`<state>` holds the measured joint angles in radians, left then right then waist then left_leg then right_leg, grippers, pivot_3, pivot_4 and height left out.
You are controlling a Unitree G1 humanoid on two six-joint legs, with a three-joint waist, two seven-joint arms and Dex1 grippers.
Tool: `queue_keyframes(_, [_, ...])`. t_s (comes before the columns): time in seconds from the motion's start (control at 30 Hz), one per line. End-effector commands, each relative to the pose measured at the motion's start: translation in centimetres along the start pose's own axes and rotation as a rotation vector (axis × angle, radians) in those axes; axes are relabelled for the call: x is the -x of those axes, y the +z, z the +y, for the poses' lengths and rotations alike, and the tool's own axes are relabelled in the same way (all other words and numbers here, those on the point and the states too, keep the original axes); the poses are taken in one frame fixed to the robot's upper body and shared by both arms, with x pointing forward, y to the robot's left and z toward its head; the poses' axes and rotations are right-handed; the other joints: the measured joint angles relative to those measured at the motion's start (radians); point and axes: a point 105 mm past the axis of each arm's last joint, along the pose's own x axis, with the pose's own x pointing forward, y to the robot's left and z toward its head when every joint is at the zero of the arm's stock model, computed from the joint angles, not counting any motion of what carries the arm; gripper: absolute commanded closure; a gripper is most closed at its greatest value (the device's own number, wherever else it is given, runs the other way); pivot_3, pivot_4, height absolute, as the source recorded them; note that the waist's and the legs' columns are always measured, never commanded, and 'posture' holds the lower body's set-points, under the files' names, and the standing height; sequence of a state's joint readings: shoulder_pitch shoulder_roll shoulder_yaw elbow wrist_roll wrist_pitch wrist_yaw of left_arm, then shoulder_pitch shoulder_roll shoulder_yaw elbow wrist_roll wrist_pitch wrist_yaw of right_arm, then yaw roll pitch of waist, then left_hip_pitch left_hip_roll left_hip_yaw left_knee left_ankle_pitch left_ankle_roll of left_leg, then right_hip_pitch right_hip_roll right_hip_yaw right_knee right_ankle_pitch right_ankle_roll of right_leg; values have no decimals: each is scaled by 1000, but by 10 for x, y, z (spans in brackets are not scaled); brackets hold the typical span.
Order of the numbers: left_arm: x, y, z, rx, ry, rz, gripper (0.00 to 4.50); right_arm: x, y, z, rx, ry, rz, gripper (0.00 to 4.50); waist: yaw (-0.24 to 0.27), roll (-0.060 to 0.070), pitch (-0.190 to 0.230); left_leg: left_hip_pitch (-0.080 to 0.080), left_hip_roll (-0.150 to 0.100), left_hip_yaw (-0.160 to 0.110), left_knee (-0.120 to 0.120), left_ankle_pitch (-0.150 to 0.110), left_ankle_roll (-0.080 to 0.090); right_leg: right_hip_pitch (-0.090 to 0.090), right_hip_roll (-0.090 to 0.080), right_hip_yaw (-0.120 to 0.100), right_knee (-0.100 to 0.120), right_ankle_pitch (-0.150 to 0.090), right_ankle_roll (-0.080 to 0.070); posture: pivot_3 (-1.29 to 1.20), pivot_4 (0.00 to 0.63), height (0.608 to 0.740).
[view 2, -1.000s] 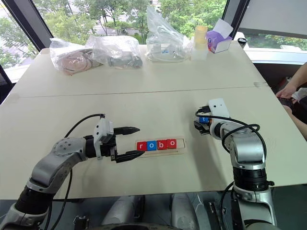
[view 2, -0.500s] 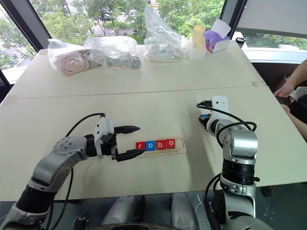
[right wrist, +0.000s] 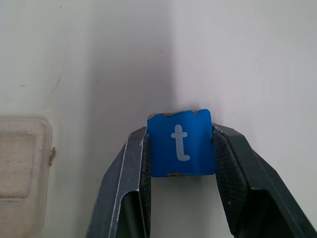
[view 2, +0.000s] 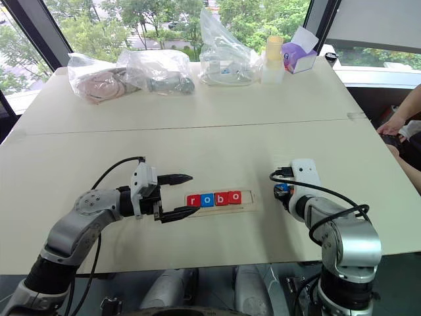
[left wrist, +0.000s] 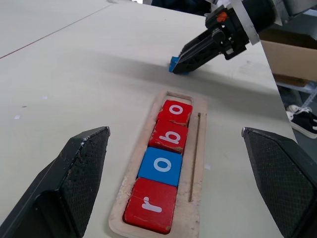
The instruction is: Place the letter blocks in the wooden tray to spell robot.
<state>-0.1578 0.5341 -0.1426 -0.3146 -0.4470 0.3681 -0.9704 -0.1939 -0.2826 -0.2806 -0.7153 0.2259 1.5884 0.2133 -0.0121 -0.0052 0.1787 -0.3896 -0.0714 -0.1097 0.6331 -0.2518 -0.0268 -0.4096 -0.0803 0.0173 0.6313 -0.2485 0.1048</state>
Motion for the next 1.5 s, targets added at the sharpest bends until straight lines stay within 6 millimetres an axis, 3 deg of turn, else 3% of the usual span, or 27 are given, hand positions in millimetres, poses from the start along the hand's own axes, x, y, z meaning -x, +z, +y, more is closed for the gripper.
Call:
queue_keyframes(0.03, [-3,6,-1,-30,-23,-22,0,-1,-4,11,-9,52,20,3339,0,0,0,0,0,0,0,0,0,0,0,0,0,0,0,0,150,740])
queue_keyframes(0.07, [-3,6,-1,-31,-24,-23,0,-1,-3,11,-5,55,18,3339,-1,0,0,0,0,0,0,0,0,0,0,0,0,0,0,0,150,740])
queue_keyframes(0.17, [-4,6,0,-32,-23,-26,0,2,3,14,33,96,9,1945,-2,0,0,0,0,0,0,0,0,0,0,0,0,0,0,0,150,740])
queue_keyframes(0.3, [-5,6,0,-31,-25,-28,0,19,23,22,329,305,5,36,0,2,1,-1,-1,1,1,0,0,0,-1,0,-1,0,0,0,150,740])
queue_keyframes(0.5, [-7,6,1,-36,-25,-33,0,27,31,13,764,513,-27,36,1,-1,1,-1,0,1,0,0,1,1,-1,-2,-3,-1,2,0,150,740])
queue_keyframes(0.67, [-7,8,2,-43,-19,-36,0,11,32,-16,1031,597,-13,36,-1,-1,2,-1,0,2,2,0,1,2,-1,-1,-2,-1,2,0,150,740])
queue_keyframes(1.0, [-5,9,3,-53,-14,-33,0,-16,44,-45,987,717,74,36,2,-1,2,-1,0,2,2,0,1,1,-1,0,-2,-1,2,0,150,740])
queue_keyframes(1.3, [-3,10,2,-55,-8,-27,0,-20,40,-47,978,793,110,36,1,0,2,-1,0,2,1,0,1,1,-2,0,-2,-1,2,0,150,740])
queue_keyframes(1.4, [-3,10,2,-55,-4,-26,0,-19,40,-38,972,819,80,938,0,0,2,-1,0,2,1,0,1,1,-2,0,-2,-1,2,0,150,740])
queue_keyframes(1.5, [-3,11,2,-54,-3,-26,0,-20,40,-35,970,821,74,2486,1,0,2,-1,0,1,1,0,0,1,-2,0,-2,-1,2,0,150,740])
